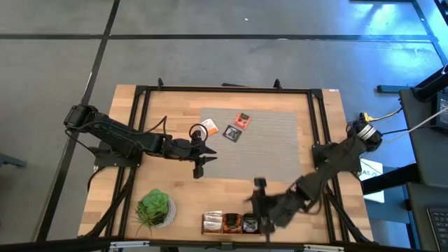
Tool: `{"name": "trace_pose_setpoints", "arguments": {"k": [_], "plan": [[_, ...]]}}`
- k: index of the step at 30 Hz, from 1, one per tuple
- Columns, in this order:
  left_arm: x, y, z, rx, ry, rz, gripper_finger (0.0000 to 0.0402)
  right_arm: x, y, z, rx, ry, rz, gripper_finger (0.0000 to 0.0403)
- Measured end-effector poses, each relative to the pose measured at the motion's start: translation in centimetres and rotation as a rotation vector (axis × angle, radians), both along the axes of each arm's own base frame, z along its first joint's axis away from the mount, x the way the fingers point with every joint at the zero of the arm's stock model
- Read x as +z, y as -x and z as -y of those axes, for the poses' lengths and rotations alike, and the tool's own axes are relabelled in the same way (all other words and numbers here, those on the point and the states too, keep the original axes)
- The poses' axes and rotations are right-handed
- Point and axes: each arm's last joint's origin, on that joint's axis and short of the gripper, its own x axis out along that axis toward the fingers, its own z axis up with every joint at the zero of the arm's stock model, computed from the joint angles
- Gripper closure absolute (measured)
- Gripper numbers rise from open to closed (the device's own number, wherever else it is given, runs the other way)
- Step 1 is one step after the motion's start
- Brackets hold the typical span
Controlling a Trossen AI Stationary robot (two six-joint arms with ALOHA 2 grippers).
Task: Pick & Place Tea
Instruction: Put the black tea bag into the right section of the wooden organizer
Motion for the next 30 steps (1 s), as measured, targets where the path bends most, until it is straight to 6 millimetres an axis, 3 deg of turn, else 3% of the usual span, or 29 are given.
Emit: {"name": "trace_pose_setpoints", "arguments": {"k": [6, 12, 17, 24, 30], "plan": [[-0.3, -0.3, -0.7, 0.046, 0.044, -0.003, 0.0307, 1.1, -1.2, 5.8, -0.084, 0.148, -0.093, 0.0222], [-2.4, -1.7, -3.3, 0.162, 0.069, -0.038, 0.0303, 0.9, -3.5, 13.0, -0.106, 0.093, -0.239, 0.0222], [-4.5, -3.5, -6.2, 0.171, 0.067, -0.016, 0.0303, -1.2, -3.6, 17.9, -0.142, 0.05, -0.278, 0.0222], [-6.9, -4.6, -10.5, 0.234, 0.094, 0.015, 0.0306, -4.1, -2.6, 24.0, -0.242, -0.076, -0.073, 0.0222], [-9.3, -5.1, -13.6, 0.265, 0.14, -0.053, 0.0306, -6.7, -1.0, 28.8, -0.5, -0.224, -0.025, 0.0222]]}}
